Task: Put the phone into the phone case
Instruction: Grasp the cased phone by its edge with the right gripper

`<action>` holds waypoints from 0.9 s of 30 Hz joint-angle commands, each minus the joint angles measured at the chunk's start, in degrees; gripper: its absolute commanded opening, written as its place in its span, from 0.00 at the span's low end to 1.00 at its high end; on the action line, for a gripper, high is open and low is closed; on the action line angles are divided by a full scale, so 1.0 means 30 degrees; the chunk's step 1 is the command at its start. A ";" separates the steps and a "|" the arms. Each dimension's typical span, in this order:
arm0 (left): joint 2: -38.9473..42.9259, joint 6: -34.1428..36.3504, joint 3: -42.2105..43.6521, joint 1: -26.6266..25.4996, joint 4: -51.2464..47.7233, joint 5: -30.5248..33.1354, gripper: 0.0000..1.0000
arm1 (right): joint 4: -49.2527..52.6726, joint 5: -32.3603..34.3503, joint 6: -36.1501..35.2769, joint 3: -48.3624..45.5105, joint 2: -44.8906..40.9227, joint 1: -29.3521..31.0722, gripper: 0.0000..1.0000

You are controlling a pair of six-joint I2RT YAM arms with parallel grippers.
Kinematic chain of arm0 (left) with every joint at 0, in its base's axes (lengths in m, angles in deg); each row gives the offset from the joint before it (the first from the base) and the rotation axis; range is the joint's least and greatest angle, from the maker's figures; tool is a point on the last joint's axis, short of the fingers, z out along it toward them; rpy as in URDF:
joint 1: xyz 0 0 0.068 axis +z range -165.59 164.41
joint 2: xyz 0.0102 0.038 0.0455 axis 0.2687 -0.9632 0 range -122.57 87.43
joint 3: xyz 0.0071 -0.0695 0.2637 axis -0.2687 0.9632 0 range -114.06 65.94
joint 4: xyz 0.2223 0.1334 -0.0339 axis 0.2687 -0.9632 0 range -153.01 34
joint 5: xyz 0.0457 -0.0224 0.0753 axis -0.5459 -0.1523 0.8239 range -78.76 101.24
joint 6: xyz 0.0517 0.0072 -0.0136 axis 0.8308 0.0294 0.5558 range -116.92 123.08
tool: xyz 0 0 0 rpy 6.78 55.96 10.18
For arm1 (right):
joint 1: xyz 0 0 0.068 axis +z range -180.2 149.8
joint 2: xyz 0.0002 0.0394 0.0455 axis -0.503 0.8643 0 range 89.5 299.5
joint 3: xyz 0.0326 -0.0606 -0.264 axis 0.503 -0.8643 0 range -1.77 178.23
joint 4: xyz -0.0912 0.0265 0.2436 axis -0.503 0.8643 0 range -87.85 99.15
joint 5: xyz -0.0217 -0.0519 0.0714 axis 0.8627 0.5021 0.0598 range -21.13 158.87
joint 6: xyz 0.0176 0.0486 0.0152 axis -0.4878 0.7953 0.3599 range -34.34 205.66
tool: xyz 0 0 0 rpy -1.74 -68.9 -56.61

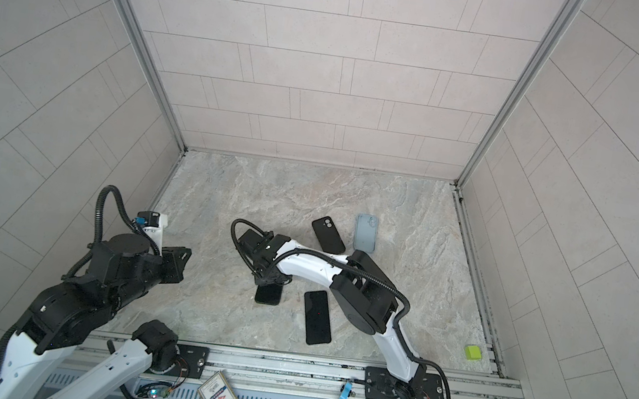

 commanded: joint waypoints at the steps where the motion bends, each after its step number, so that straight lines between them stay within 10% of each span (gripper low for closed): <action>1: 0.0419 0.0189 0.0213 0.0068 0.0222 0.0119 0.17 | 0.0812 -0.0525 0.1149 -0.1888 -0.0001 0.1072 0.37; 14: 0.1945 -0.0026 0.0397 0.0021 0.0308 0.0096 0.18 | 0.1734 0.1758 0.1913 -0.3290 -0.2873 0.2419 0.40; 18: 0.2119 -0.0140 0.0380 0.0027 0.0233 0.0410 0.18 | 0.1935 0.1351 0.1348 -0.2133 -0.3462 0.2256 0.99; 27: 0.2396 -0.0159 0.0477 0.0023 0.0382 0.0338 0.19 | 0.2429 -0.1217 0.2617 0.0446 -0.0150 0.1192 0.97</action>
